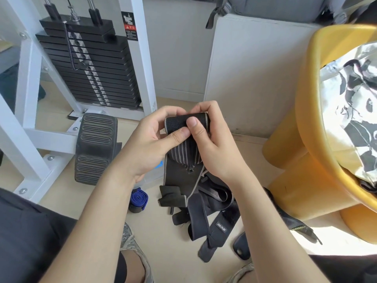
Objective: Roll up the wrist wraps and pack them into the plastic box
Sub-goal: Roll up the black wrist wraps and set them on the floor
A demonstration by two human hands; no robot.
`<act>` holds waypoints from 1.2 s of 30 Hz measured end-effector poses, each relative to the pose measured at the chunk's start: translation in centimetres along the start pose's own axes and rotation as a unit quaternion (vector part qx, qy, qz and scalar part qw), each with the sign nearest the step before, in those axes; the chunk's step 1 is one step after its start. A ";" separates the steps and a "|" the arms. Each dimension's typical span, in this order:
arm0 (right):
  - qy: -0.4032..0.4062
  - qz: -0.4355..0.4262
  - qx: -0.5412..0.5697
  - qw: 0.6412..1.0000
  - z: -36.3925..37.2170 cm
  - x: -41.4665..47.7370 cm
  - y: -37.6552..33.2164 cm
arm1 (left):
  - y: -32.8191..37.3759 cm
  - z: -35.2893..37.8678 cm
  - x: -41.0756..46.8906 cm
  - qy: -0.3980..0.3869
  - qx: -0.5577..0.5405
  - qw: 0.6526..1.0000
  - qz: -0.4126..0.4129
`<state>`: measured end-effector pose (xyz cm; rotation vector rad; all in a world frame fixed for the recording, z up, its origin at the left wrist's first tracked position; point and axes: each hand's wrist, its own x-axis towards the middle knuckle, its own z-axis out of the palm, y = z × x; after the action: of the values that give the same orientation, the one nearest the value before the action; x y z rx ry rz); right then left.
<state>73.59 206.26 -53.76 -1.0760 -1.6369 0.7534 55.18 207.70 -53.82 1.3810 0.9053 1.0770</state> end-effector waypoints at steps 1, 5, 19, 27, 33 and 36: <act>0.005 -0.004 0.019 1.000 0.1 0.1 0.1 | 0.0 -0.1 0.0 0.000 -0.011 1.000 0.003; 0.015 -0.005 0.071 0.997 0.4 0.2 0.0 | -0.1 -0.3 0.2 0.001 -0.024 1.000 -0.018; -0.012 -0.012 0.058 0.998 -0.9 0.3 1.2 | -0.1 0.3 0.4 0.042 -0.116 0.987 -0.106; -0.007 0.053 0.063 0.997 -2.5 0.0 1.3 | -1.1 0.2 0.2 0.005 -0.037 0.995 -0.096; -0.055 0.118 0.018 0.991 -2.8 0.0 1.8 | -1.5 -0.6 0.0 -0.029 -0.022 0.996 -0.075; -0.062 0.105 -0.023 0.992 -2.8 0.0 2.2 | -1.9 -0.4 0.0 -0.021 -0.051 0.992 -0.113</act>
<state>76.88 207.12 -54.77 -1.2701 -1.6686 0.9381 54.92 207.96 -55.73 1.1816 0.9387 0.9068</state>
